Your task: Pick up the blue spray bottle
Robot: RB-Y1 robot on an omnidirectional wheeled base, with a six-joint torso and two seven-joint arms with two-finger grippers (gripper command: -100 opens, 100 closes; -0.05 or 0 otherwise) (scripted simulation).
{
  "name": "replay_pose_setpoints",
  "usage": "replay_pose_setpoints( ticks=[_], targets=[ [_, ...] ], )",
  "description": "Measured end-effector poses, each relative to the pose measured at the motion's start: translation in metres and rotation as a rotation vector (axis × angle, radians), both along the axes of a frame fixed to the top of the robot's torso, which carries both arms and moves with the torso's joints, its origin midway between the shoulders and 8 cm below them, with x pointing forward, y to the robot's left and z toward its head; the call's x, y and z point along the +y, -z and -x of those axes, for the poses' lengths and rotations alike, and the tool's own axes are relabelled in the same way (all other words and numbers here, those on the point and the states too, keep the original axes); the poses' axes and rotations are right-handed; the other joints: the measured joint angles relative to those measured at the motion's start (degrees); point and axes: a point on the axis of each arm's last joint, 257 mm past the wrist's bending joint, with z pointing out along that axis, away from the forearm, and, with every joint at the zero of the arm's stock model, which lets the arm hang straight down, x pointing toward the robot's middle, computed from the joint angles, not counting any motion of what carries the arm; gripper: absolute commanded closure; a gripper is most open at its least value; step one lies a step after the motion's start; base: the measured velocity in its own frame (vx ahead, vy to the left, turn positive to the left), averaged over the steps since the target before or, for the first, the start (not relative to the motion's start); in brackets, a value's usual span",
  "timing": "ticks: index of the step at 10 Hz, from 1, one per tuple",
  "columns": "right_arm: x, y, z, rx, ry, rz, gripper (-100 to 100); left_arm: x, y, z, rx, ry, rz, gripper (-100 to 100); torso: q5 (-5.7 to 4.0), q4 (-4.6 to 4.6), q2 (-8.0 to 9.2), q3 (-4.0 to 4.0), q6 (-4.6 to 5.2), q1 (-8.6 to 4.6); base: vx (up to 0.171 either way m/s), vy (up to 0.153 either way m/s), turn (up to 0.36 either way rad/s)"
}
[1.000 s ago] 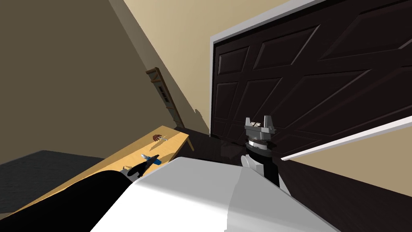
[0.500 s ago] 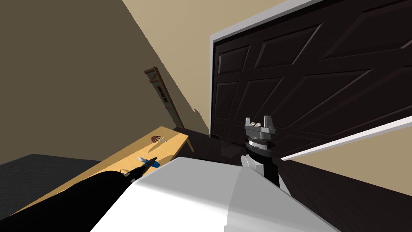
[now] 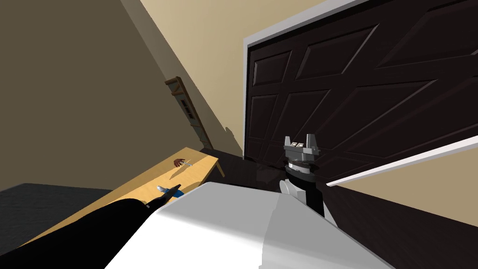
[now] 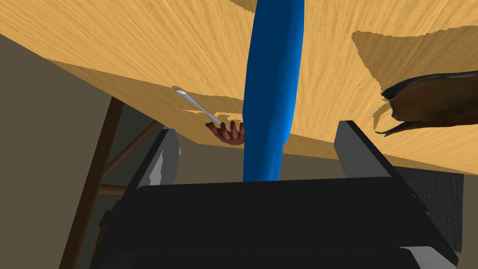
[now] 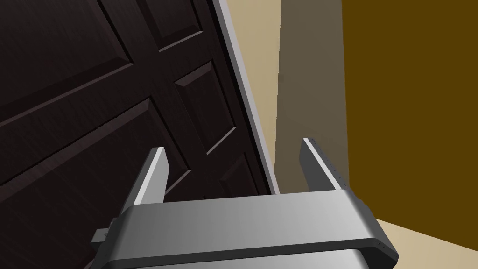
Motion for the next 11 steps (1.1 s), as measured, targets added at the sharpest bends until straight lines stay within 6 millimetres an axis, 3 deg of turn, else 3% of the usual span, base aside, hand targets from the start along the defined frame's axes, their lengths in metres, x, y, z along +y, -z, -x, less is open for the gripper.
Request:
replay_pose_setpoints(
  ticks=[11],
  targets=[
    [0.0, 0.0, 0.0, 0.0, 0.0, 0.0, 0, -0.017, 0.007, 0.047, 0.009, 0.006, 0.019, -100, 0.0, -0.01, -0.05, -0.02, 0.0, 0.0, 0.032, 0.014, -0.016]
  ],
)
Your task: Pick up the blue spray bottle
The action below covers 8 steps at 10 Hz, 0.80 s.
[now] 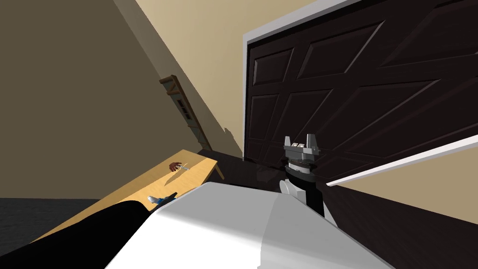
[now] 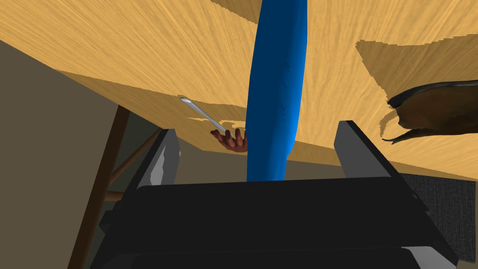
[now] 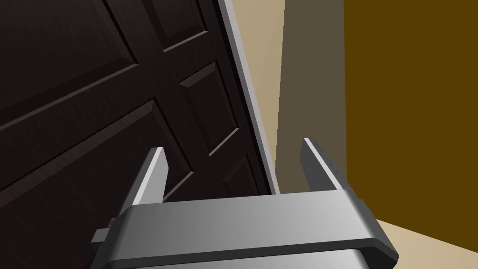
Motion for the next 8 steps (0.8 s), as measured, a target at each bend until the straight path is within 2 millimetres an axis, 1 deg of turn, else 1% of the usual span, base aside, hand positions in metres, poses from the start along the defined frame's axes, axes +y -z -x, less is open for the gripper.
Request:
replay_pose_setpoints(
  ticks=[1, 2, 4, 5, 8],
  targets=[
    [0.0, 0.0, 0.0, 0.0, 0.0, 0.0, 0, 0.0, 0.0, 0.0, -0.008, -0.009, 0.005, -100, 0.0, 0.01, 0.03, 0.02, 0.0, 0.0, 0.042, 0.018, -0.038],
    [0.0, 0.0, 0.0, 0.0, 0.0, 0.0, 0, -0.003, 0.002, 0.01, 0.001, -0.005, 0.011, -100, 0.0, 0.0, 0.0, 0.0, 0.0, 0.02, 0.041, 0.021, -0.018],
    [0.0, 0.0, 0.0, 0.0, 0.0, 0.0, 0, -0.006, 0.002, 0.013, -0.006, -0.008, 0.02, -100, 0.01, 0.01, 0.05, 0.02, 0.0, 0.01, 0.009, 0.006, 0.0],
    [0.0, 0.0, 0.0, 0.0, 0.0, 0.0, 0, -0.006, 0.002, 0.013, -0.009, -0.012, 0.022, 100, 0.0, 0.02, 0.1, 0.05, 0.0, -0.02, 0.0, 0.0, 0.0],
    [0.0, 0.0, 0.0, 0.0, 0.0, 0.0, 0, -0.006, 0.002, 0.013, -0.008, -0.012, 0.02, 100, 0.02, 0.03, 0.13, 0.08, 0.0, -0.02, 0.0, 0.0, 0.0]
  ],
)
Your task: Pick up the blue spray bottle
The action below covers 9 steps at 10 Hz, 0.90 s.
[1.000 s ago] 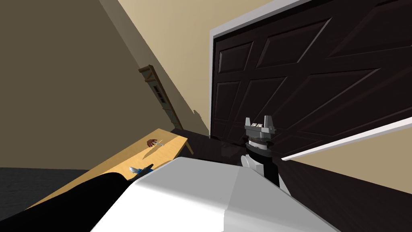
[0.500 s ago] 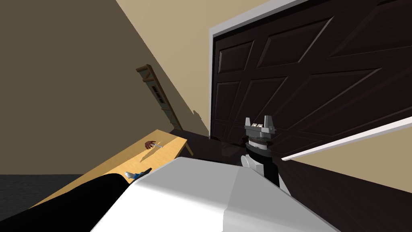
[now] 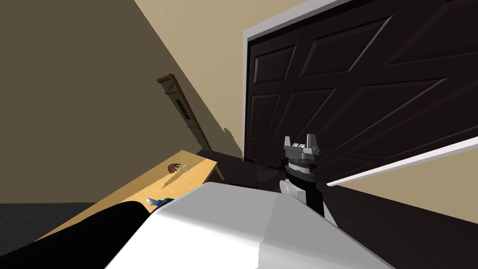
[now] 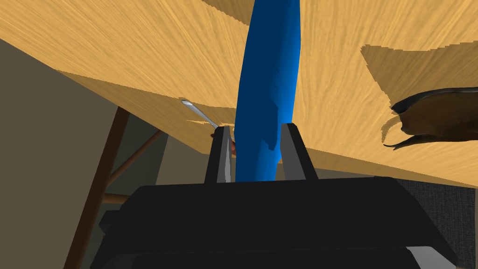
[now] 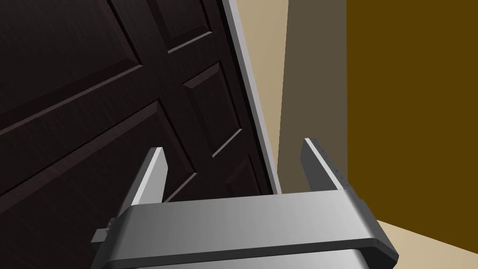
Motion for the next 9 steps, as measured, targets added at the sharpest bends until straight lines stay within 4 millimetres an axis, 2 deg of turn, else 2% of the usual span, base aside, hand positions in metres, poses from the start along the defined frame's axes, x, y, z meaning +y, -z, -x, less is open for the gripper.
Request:
replay_pose_setpoints(
  ticks=[1, 2, 3, 6, 9],
  targets=[
    [0.0, 0.0, 0.0, 0.0, 0.0, 0.0, 0, 0.0, 0.0, 0.0, 0.0, 0.0, 0.0, 100, 0.0, 0.0, 0.01, 0.0, 0.0, 0.0, 0.0, 0.0, 0.0],
    [0.0, 0.0, 0.0, 0.0, 0.0, 0.0, 0, 0.0, 0.0, 0.0, 0.0, 0.0, 0.0, 0, -0.01, 0.0, 0.01, 0.01, 0.0, 0.0, 0.0, 0.0, 0.0],
    [0.0, 0.0, 0.0, 0.0, 0.0, 0.0, 0, 0.0, 0.0, 0.0, 0.0, 0.0, 0.001, 100, -0.01, 0.0, 0.01, 0.01, 0.0, -0.01, -0.031, -0.015, 0.052],
    [0.0, 0.0, 0.0, 0.0, 0.0, 0.0, 0, 0.01, -0.005, -0.021, -0.023, -0.018, -0.014, 100, -0.05, 0.06, 0.25, 0.15, -0.01, -0.12, -0.059, -0.025, 0.02],
    [0.0, 0.0, 0.0, 0.0, 0.0, 0.0, 0, 0.014, -0.007, -0.03, -0.026, -0.026, -0.021, 100, -0.06, 0.05, 0.16, 0.1, -0.02, -0.09, -0.03, -0.015, 0.021]
  ],
)
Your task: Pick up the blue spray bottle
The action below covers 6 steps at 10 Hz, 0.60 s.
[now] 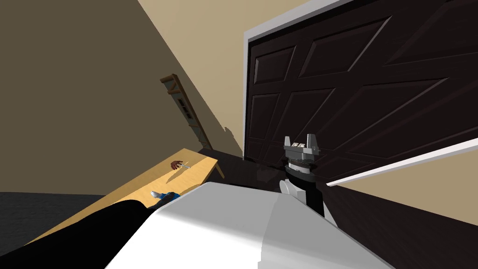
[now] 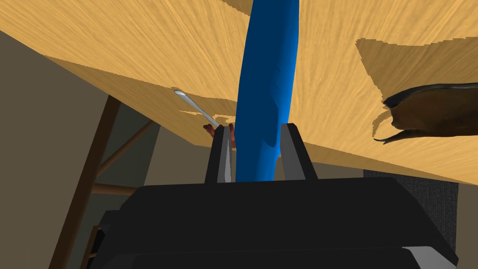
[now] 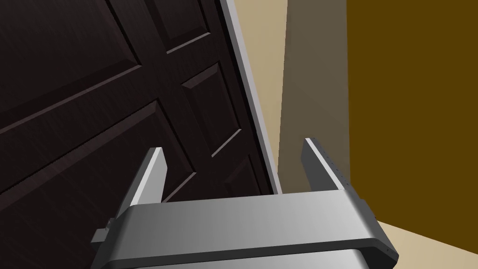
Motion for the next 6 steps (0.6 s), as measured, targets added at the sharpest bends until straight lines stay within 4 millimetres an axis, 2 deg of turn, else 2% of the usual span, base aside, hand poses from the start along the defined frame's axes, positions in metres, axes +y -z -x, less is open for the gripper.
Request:
replay_pose_setpoints(
  ticks=[6],
  targets=[
    [0.0, 0.0, 0.0, 0.0, 0.0, 0.0, 0, 0.01, -0.003, -0.024, 0.0, 0.0, -0.009, 100, -0.03, -0.01, 0.0, 0.0, 0.0, -0.03, -0.034, -0.015, 0.017]
  ],
)
